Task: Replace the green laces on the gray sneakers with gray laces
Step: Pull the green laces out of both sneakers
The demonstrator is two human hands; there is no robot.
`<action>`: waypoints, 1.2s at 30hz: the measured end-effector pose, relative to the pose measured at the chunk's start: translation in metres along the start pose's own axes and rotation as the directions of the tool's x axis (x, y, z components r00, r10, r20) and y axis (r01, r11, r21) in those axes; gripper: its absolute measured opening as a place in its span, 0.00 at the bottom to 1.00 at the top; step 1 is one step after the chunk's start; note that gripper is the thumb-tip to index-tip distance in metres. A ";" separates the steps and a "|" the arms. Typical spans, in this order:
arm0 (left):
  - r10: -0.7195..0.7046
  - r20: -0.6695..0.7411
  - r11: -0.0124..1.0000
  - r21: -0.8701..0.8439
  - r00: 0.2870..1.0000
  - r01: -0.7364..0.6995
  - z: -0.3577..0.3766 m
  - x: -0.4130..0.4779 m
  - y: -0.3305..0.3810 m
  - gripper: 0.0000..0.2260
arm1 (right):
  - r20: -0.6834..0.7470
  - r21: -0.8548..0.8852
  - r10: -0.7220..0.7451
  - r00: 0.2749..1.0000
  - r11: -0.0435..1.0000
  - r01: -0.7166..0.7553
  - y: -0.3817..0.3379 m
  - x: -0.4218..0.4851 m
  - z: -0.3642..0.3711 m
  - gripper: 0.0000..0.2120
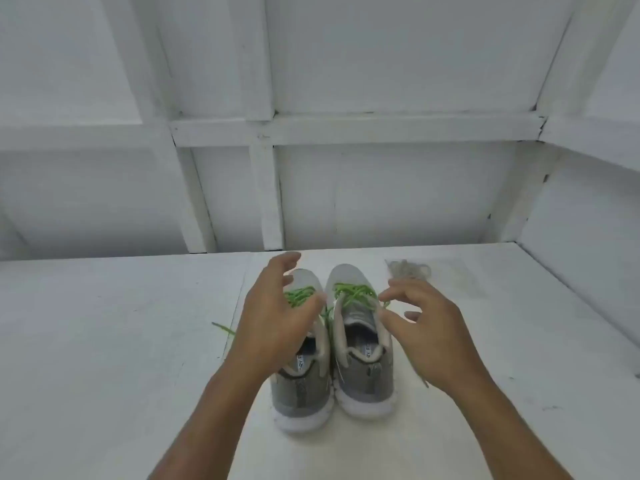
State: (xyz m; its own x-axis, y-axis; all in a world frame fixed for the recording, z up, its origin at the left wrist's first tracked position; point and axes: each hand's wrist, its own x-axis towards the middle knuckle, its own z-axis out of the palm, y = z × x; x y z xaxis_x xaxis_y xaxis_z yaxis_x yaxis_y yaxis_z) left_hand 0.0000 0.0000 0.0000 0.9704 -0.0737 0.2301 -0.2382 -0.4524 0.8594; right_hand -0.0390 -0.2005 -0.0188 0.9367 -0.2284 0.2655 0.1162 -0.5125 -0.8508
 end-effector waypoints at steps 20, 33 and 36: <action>-0.268 0.025 0.962 0.052 0.963 0.266 0.011 -0.005 -0.081 0.14 | 0.275 0.098 0.437 0.857 0.874 -0.477 0.067 0.022 0.033 0.11; -0.245 0.026 0.969 0.048 0.969 0.243 0.013 -0.007 -0.085 0.14 | 0.168 0.033 0.426 0.889 0.899 -0.437 0.077 0.046 0.002 0.10; -0.241 0.026 0.970 0.047 0.970 0.240 0.014 -0.006 -0.086 0.14 | 0.174 0.039 0.438 0.882 0.892 -0.450 0.078 0.048 0.001 0.10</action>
State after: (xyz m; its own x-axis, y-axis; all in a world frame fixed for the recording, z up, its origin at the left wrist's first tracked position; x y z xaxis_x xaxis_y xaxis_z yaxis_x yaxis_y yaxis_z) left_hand 0.0151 0.0274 -0.0816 0.9999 0.0148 0.0040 0.0039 -0.4982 0.8670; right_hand 0.0150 -0.2508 -0.0728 0.9346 -0.2816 -0.2171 -0.3052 -0.3217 -0.8963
